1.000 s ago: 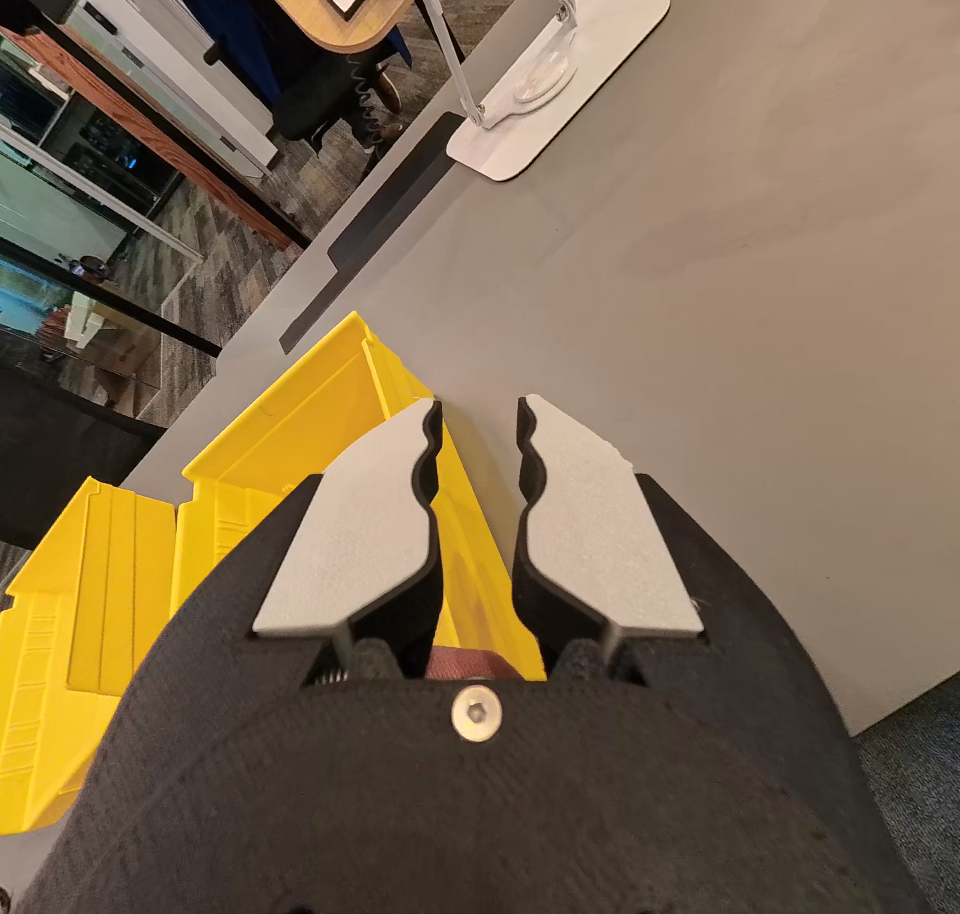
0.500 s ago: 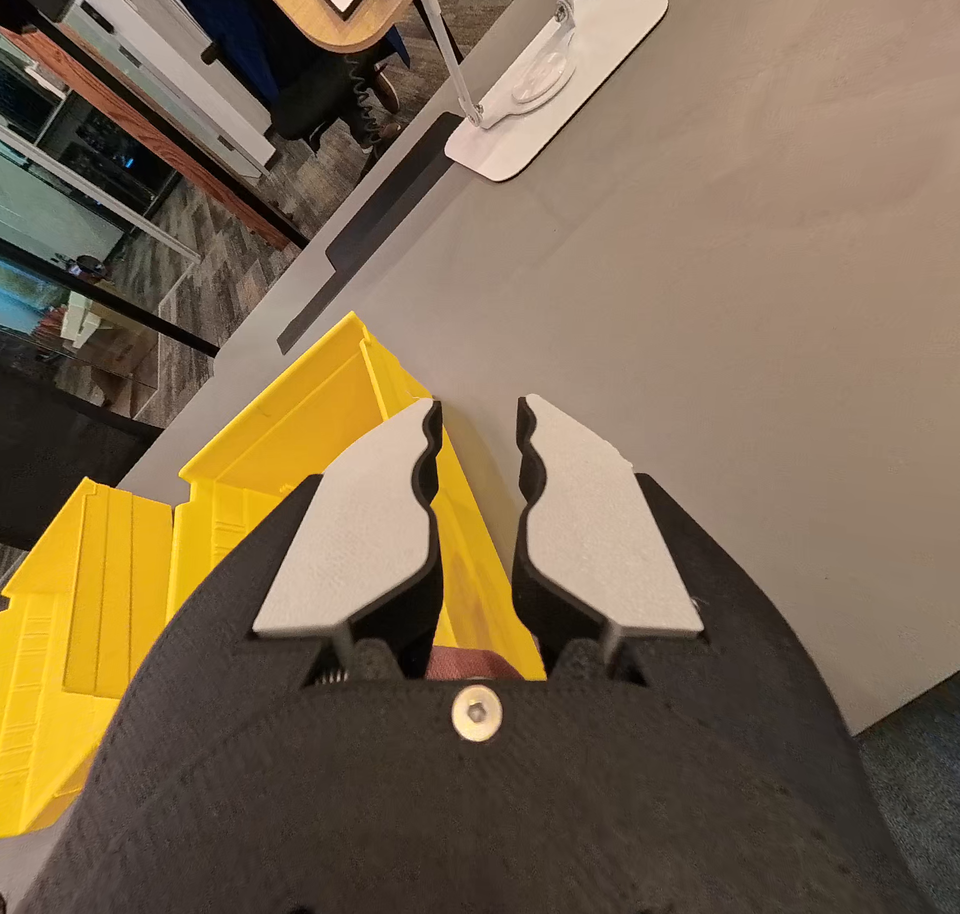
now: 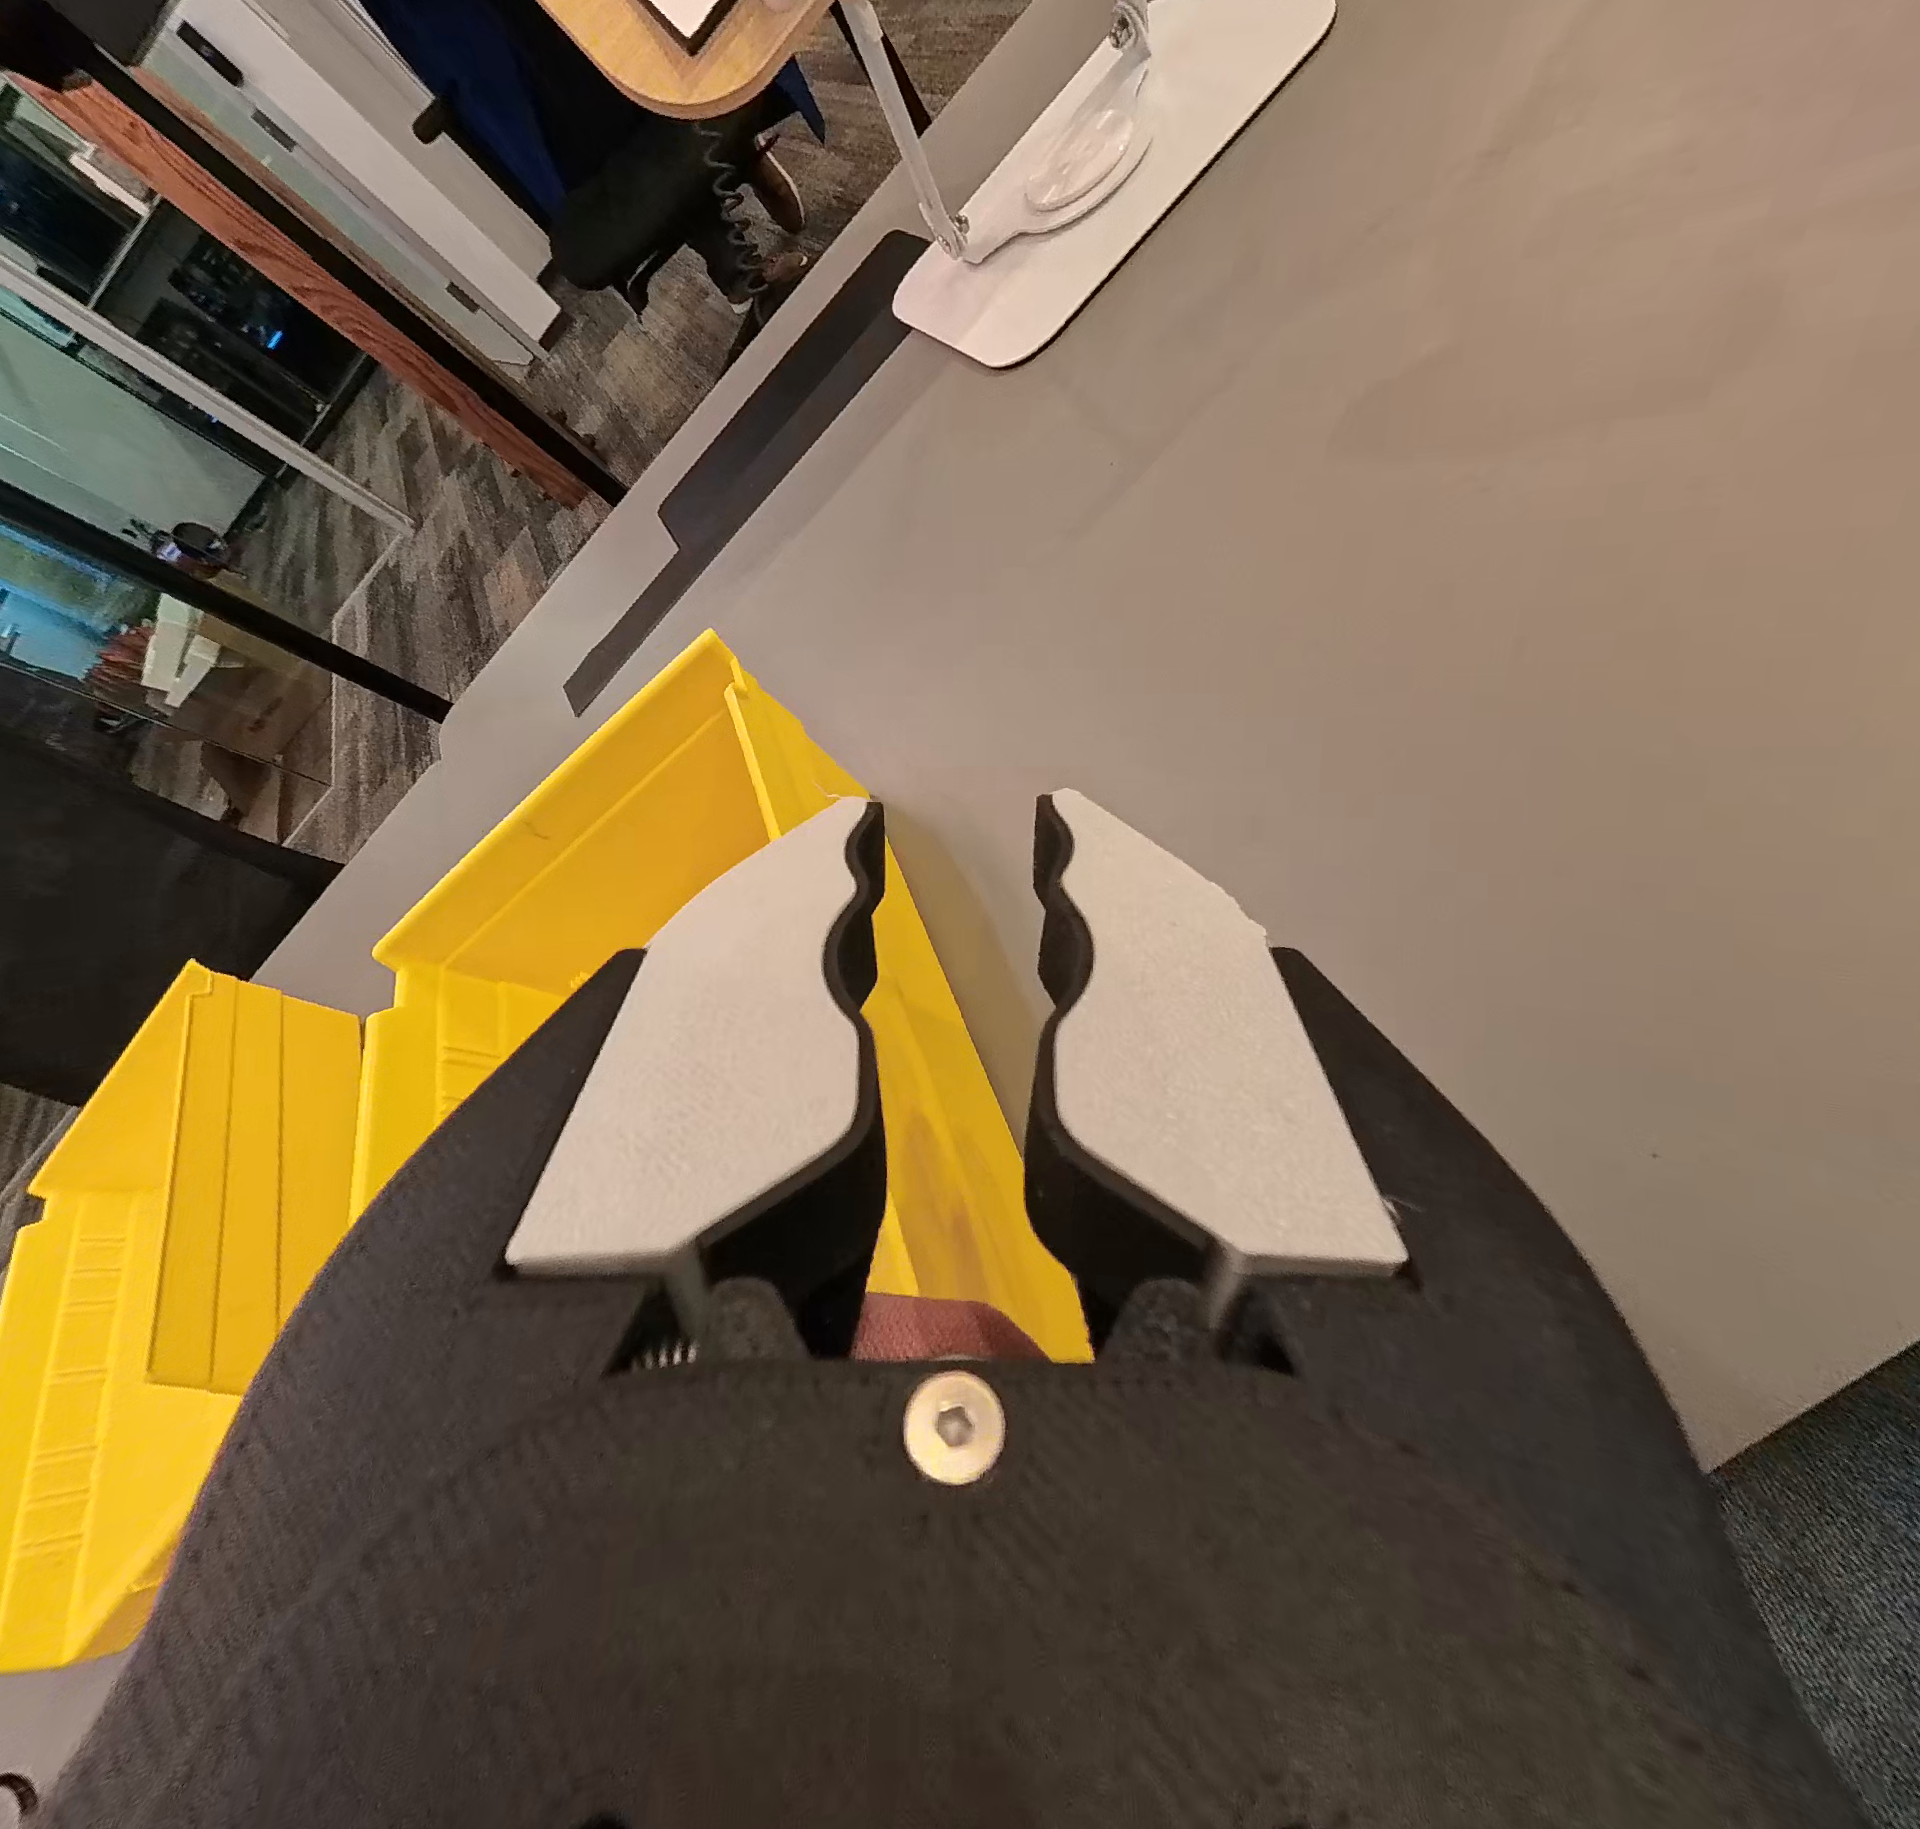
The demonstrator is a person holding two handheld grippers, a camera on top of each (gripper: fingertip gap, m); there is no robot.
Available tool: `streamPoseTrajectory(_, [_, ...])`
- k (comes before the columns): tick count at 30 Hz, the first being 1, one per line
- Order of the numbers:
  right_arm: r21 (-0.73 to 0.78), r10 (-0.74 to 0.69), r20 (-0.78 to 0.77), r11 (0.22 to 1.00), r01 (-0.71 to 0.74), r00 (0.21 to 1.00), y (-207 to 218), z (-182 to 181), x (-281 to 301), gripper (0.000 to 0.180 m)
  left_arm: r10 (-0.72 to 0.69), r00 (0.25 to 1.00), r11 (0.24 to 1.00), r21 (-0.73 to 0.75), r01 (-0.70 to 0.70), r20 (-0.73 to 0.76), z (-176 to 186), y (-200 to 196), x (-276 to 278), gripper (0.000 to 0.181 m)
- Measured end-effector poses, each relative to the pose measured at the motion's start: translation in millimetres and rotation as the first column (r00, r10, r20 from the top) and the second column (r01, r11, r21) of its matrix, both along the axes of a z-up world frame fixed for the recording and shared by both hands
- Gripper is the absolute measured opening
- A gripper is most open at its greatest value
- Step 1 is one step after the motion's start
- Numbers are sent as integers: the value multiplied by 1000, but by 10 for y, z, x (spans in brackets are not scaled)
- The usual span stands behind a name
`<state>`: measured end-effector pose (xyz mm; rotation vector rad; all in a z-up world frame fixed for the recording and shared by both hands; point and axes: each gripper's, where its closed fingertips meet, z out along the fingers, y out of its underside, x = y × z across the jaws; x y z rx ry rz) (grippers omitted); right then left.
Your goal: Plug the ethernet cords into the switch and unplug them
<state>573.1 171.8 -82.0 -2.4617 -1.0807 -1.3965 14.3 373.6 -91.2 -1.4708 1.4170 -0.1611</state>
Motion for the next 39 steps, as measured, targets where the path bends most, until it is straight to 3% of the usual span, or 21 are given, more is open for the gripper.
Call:
streamPoseTrajectory(7, [30,-4,-87,1000,7,996,-68,71,-31,10,-2,1000,1000,-1,2,-1,-3,-3,12,27])
streamPoseTrajectory(15, [-40,-40,-196,999,33,980,-289,158,-129,24,-6,1000,1000,3,6,-7,-11,-23,31,27])
streamPoseTrajectory(18, [1,-54,-324,998,58,945,-362,216,-294,21,-4,1000,1000,5,4,-6,-2,-20,21,27])
streamPoseTrajectory(21, [31,-35,-529,998,60,848,-483,204,-619,8,-3,1000,1000,5,3,-1,11,-14,11,27])
streamPoseTrajectory(25, [-10,-68,-671,997,83,738,-686,-5,-881,11,-7,1000,1000,3,7,-1,4,-16,19,27])
streamPoseTrajectory(27, [-10,-59,-705,997,73,707,-705,-117,-958,23,-9,1000,1000,4,9,-5,-4,-27,24,27])
streamPoseTrajectory(39, [-105,-171,-707,985,138,686,-684,-679,-735,5,-14,1000,1000,3,14,-11,-24,-54,51,27])
